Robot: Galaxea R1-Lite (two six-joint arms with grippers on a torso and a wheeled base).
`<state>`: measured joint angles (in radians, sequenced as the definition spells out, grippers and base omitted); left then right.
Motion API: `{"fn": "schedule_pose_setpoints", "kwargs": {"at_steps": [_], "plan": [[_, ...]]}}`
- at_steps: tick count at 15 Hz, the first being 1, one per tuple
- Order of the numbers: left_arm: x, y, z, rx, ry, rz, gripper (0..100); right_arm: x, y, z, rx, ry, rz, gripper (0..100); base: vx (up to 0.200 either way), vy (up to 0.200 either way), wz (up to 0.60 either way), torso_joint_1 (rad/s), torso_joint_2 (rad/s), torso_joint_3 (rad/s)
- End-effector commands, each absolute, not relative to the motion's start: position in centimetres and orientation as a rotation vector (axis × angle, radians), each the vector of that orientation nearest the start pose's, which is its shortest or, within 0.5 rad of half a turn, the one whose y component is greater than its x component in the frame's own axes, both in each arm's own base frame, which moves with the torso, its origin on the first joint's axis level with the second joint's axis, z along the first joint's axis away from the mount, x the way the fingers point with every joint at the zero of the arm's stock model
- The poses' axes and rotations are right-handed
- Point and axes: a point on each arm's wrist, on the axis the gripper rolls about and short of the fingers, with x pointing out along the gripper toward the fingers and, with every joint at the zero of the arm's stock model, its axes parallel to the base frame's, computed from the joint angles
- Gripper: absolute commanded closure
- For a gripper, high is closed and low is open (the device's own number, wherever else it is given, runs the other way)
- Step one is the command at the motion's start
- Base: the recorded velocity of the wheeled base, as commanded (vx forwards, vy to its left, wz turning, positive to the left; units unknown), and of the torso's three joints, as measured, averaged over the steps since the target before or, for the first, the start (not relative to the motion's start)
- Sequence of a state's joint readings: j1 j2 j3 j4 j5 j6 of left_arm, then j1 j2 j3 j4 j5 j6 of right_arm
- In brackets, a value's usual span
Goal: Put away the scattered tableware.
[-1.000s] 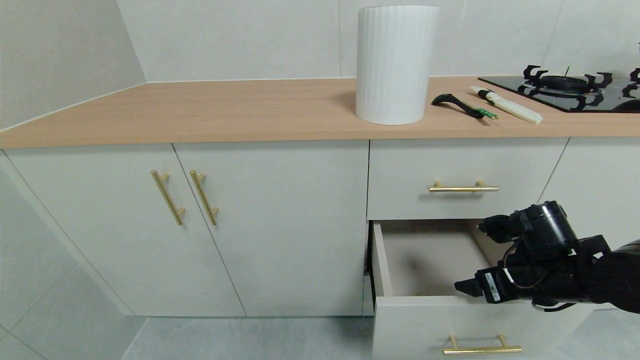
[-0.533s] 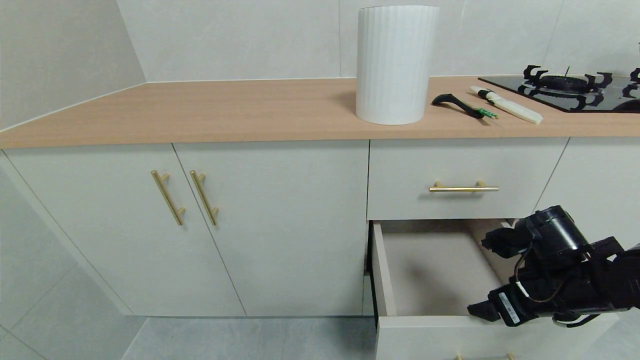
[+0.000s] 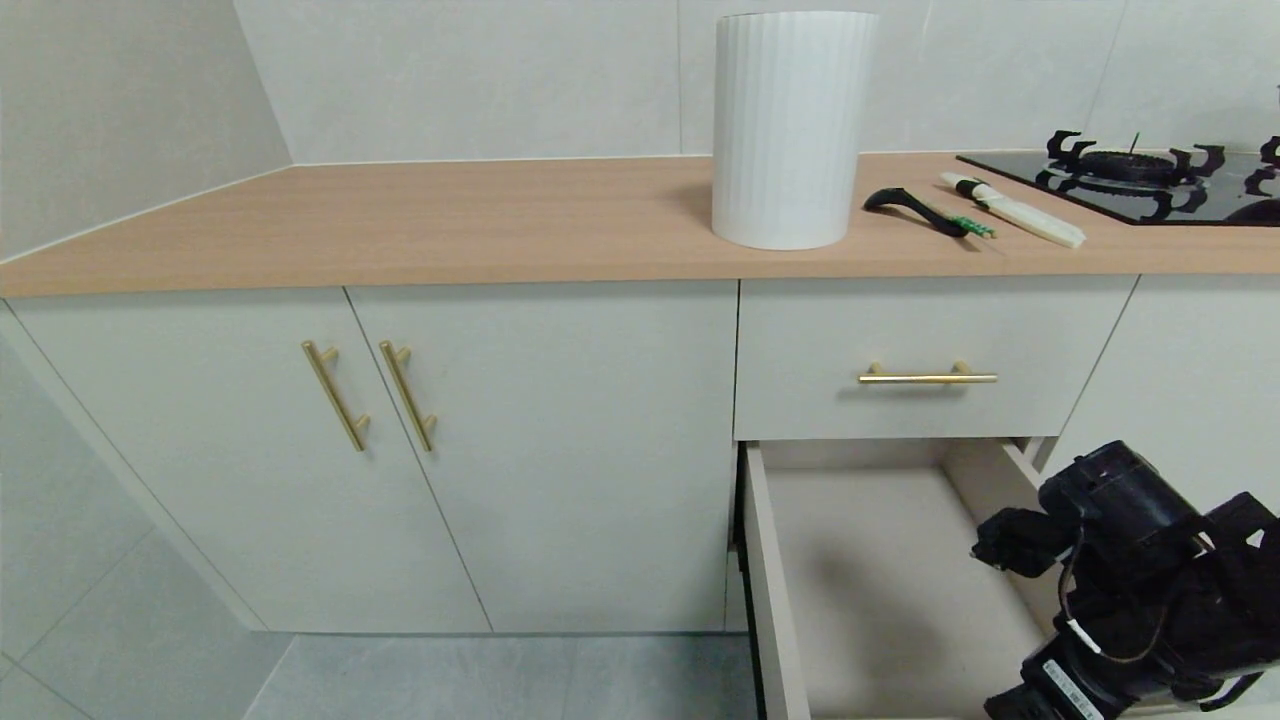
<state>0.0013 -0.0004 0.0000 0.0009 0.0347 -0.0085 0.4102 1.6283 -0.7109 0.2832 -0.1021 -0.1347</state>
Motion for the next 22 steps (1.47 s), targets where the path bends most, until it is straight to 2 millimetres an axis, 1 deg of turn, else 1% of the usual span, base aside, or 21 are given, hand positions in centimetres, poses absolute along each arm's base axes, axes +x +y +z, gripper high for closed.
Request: {"fn": "schedule_pose_setpoints", "kwargs": {"at_steps": [1,7,12,13,14,17,18,19,20,22], "plan": [[-2.3,0.1,7.5,-0.009,0.001,0.037,0,19.6,8.5,11.5,-0.456,1.163,0.372,0,0.000,0.000,0.00,0.000,0.00,0.000],[-2.3,0.1,7.5,-0.008,0.001,0.037,0,17.8,8.8,11.1,-0.585,1.291,0.423,0,0.000,0.000,0.00,0.000,0.00,0.000],[-2.3,0.1,7.5,-0.008,0.001,0.037,0,18.0,9.0,11.3,-0.577,1.275,0.419,0,0.000,0.000,0.00,0.000,0.00,0.000],[-2.3,0.1,7.5,-0.008,0.001,0.037,0,18.8,9.2,12.2,-0.540,1.235,0.400,0,0.000,0.000,0.00,0.000,0.00,0.000],[-2.3,0.1,7.5,-0.009,0.000,0.037,0,19.5,9.5,13.0,-0.462,1.209,0.353,0,0.000,0.000,0.00,0.000,0.00,0.000],[-2.3,0.1,7.5,-0.009,0.001,0.037,0,21.7,10.6,15.3,-0.183,1.079,0.224,0,0.000,0.000,0.00,0.000,0.00,0.000],[-2.3,0.1,7.5,-0.009,0.000,0.037,0,22.2,10.7,15.7,-0.134,1.039,0.208,0,0.000,0.000,0.00,0.000,0.00,0.000],[-2.3,0.1,7.5,-0.009,0.000,0.037,0,23.2,10.7,16.2,-0.067,0.947,0.187,0,0.000,0.000,0.00,0.000,0.00,0.000],[-2.3,0.1,7.5,-0.009,0.000,0.037,0,23.6,10.7,16.4,-0.049,0.905,0.184,0,0.000,0.000,0.00,0.000,0.00,0.000],[-2.3,0.1,7.5,-0.009,0.000,0.037,0,23.8,10.6,16.3,-0.036,0.876,0.182,0,0.000,0.000,0.00,0.000,0.00,0.000]]}}
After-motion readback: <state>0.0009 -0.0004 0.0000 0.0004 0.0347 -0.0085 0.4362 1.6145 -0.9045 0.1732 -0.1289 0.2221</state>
